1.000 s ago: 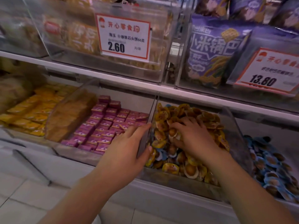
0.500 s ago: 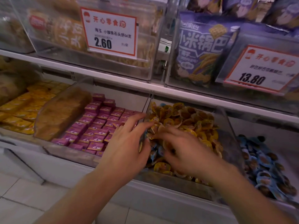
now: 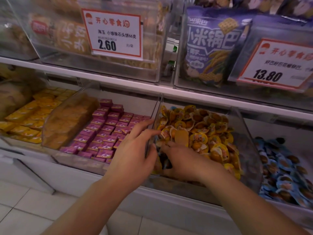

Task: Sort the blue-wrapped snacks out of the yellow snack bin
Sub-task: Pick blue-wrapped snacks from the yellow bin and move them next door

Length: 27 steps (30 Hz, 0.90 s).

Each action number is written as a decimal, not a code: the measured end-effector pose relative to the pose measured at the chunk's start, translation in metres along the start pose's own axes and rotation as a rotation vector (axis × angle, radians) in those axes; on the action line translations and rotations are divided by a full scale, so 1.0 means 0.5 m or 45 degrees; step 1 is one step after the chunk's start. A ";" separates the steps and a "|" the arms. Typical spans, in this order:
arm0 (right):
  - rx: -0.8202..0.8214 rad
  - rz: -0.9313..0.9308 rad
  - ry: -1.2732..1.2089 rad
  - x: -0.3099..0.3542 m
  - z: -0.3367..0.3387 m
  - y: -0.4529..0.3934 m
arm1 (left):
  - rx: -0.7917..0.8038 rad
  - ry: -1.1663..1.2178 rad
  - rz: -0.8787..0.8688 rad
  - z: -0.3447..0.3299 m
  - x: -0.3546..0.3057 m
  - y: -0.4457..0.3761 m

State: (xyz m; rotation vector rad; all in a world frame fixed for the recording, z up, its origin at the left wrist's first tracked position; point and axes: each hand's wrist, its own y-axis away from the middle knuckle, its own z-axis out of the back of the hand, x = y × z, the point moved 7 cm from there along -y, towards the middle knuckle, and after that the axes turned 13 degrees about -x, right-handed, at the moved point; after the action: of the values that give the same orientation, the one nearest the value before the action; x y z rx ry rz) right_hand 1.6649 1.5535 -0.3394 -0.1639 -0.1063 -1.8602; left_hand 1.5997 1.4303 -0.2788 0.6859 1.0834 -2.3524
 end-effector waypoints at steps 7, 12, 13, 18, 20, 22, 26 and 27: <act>0.026 0.053 -0.212 0.022 0.012 0.009 | -0.010 0.005 -0.008 0.005 -0.005 -0.005; 0.067 0.067 -0.103 0.031 -0.025 -0.006 | -0.019 -0.009 0.012 0.002 -0.010 -0.002; 0.067 0.077 -0.153 0.033 -0.023 -0.007 | -0.017 -0.003 0.012 0.001 -0.011 -0.001; -0.016 0.104 -0.212 0.034 -0.013 -0.001 | -0.010 0.029 0.018 0.002 -0.012 -0.001; -0.068 0.084 -0.250 0.028 0.001 0.003 | -0.039 0.038 0.037 0.006 -0.013 -0.006; -0.161 -0.006 -0.330 0.002 0.035 0.006 | -0.106 0.033 0.032 0.015 -0.022 -0.010; -0.377 -0.405 -0.882 -0.102 0.126 0.038 | -0.271 0.099 -0.083 0.028 -0.075 -0.009; -0.439 -0.498 -1.110 -0.124 0.143 0.053 | -0.270 0.138 -0.101 0.021 -0.089 -0.006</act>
State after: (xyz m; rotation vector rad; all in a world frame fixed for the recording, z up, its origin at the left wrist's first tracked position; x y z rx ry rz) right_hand 1.7120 1.6154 -0.2794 -1.2636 -0.4400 -2.0541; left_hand 1.6297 1.4327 -0.2440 0.7097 1.4070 -2.2433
